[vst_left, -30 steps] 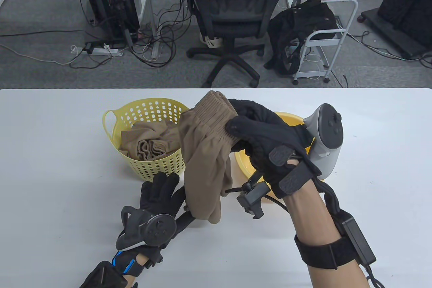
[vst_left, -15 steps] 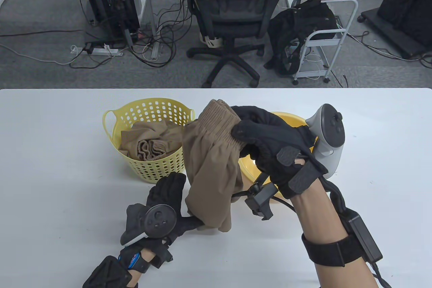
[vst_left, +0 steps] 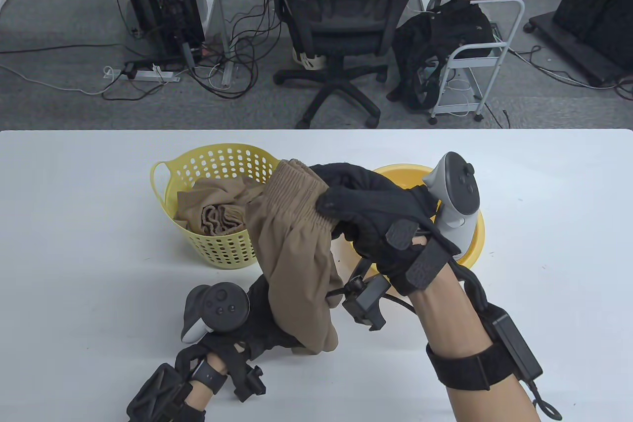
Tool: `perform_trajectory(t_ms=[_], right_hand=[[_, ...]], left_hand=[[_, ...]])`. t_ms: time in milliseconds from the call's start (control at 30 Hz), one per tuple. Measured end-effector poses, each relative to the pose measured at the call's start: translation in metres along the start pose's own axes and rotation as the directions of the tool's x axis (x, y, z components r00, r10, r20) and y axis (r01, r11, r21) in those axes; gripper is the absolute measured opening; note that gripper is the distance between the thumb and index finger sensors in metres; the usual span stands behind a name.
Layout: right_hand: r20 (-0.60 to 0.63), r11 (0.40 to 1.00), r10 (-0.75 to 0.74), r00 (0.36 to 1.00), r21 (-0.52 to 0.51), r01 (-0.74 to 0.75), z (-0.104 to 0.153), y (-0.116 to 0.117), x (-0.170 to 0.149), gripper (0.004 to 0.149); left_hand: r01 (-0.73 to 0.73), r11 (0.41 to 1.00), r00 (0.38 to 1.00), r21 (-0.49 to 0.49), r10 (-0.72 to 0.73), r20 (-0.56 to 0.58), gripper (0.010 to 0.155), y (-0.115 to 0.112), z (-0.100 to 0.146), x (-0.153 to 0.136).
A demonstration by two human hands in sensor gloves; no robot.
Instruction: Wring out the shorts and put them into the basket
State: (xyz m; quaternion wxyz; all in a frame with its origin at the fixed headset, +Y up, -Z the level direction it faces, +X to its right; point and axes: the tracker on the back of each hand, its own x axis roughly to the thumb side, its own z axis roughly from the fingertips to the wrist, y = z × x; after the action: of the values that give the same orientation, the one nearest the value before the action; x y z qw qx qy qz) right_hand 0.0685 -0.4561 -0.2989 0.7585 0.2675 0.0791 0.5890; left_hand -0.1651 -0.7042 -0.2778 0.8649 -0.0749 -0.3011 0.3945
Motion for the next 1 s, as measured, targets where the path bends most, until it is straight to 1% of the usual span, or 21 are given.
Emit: perform_trajectory(t_ms=[100, 167, 367, 433, 500, 600, 633, 667, 700, 767, 900, 1000], right_hand=[[0.003, 1.000, -0.018, 1.000, 0.000, 0.018, -0.003, 0.000, -0.003, 0.068], [0.003, 1.000, -0.026, 1.000, -0.001, 0.026, -0.004, -0.001, -0.004, 0.068], [0.006, 0.999, -0.033, 0.999, -0.014, 0.033, -0.006, -0.005, -0.005, 0.068], [0.007, 0.999, -0.030, 1.000, -0.018, 0.030, -0.006, -0.006, -0.005, 0.067], [0.010, 0.999, -0.024, 1.000, -0.025, 0.024, -0.005, -0.009, -0.004, 0.068], [0.009, 0.999, -0.005, 1.000, -0.044, 0.005, -0.003, -0.014, -0.004, 0.067], [0.009, 0.999, 0.002, 1.000, -0.049, -0.002, -0.002, -0.015, -0.004, 0.067], [0.009, 0.998, 0.016, 1.000, -0.059, -0.016, -0.001, -0.018, -0.004, 0.067], [0.008, 0.998, 0.022, 1.000, -0.064, -0.022, 0.000, -0.020, -0.005, 0.067], [0.002, 0.996, 0.030, 1.000, -0.082, -0.030, 0.002, -0.025, -0.007, 0.067], [-0.012, 0.991, 0.052, 0.999, -0.124, -0.053, 0.006, -0.035, -0.010, 0.067], [-0.013, 0.980, 0.112, 0.994, -0.162, -0.113, 0.010, -0.043, -0.008, 0.067]], left_hand=[[-0.047, 0.997, 0.999, 0.059, 0.046, 0.011, 0.117, 0.003, 0.000, 0.000], [-0.036, 0.996, 0.999, 0.076, 0.035, 0.018, 0.111, 0.006, 0.000, 0.001], [-0.060, 0.994, 0.997, 0.096, 0.056, 0.043, 0.084, 0.004, -0.001, 0.003], [-0.047, 0.993, 0.998, 0.110, 0.042, 0.047, 0.076, 0.004, -0.001, 0.004], [-0.029, 0.996, 0.998, 0.089, 0.024, 0.057, 0.070, 0.005, 0.000, 0.006], [0.012, 0.996, 0.999, 0.091, -0.016, 0.040, 0.054, 0.006, 0.000, 0.007], [0.028, 0.995, 0.999, 0.095, -0.032, 0.035, 0.046, 0.006, 0.000, 0.007], [0.073, 0.992, 0.997, 0.104, -0.075, 0.014, 0.040, 0.008, 0.000, 0.008], [0.092, 0.991, 0.996, 0.099, -0.093, 0.014, 0.038, 0.008, 0.000, 0.008], [0.137, 0.989, 0.990, 0.059, -0.137, 0.007, 0.036, 0.009, 0.000, 0.008], [0.203, 0.978, 0.979, 0.054, -0.201, -0.029, 0.036, 0.010, 0.001, 0.007], [0.239, 0.970, 0.969, 0.042, -0.236, -0.069, 0.036, 0.012, 0.001, 0.006]])
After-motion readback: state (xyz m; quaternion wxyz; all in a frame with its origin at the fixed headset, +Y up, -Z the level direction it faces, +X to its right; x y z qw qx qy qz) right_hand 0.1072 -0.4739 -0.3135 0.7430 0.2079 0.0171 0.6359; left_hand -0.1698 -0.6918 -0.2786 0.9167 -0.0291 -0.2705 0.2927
